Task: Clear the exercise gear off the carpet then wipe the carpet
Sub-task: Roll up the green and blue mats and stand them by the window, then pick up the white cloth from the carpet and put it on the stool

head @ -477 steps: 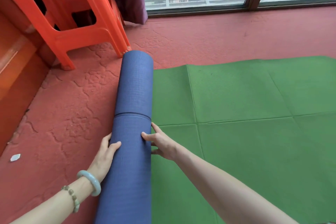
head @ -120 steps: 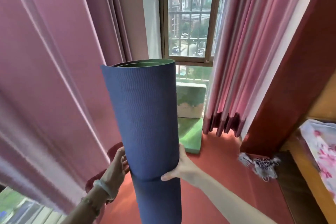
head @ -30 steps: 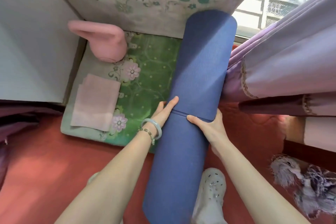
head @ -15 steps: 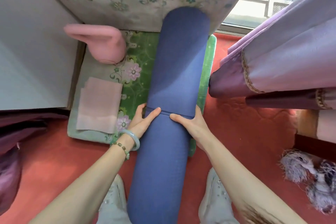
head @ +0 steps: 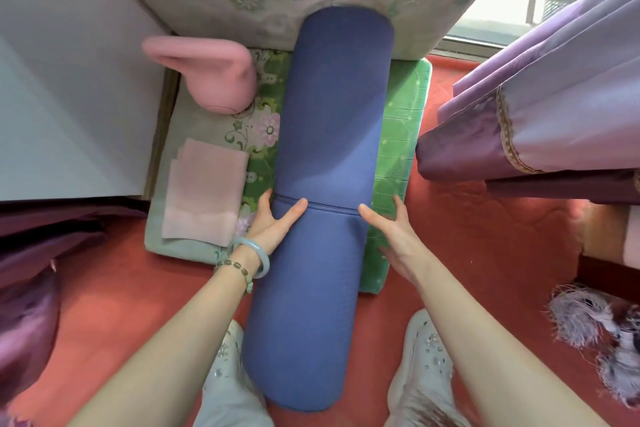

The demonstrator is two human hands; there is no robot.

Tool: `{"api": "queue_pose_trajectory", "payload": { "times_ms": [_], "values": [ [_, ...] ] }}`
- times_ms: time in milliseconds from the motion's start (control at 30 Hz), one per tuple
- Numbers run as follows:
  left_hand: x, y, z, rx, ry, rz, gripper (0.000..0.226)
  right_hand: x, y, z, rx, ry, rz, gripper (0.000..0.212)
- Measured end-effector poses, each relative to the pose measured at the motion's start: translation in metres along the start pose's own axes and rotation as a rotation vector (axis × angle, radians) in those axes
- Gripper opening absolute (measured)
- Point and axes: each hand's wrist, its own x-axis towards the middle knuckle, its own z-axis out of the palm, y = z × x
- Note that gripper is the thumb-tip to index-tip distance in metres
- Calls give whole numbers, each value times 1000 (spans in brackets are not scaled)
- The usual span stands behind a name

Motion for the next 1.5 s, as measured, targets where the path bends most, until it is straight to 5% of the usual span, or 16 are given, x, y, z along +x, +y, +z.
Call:
{"api": "queue_pose_trajectory", "payload": {
  "times_ms": [200, 400, 767, 1133, 1500],
  "values": [
    [-2, 0, -10, 130, 147, 6, 116, -4, -1, 2, -6, -23, -15, 121],
    [-4, -1, -11, 160, 283, 89, 78, -9, -3, 6, -5, -15, -25, 120],
    [-83, 39, -32, 461, 132, 227, 94, -88, -46, 15, -172, 12, -104, 104],
    [-292, 195, -30, 167, 3, 546, 97, -302, -177, 16, -406, -115, -492, 99],
    [-553, 323, -31, 73, 125, 837, 110, -591, -279, -37, -447, -181, -804, 95]
  ]
}}
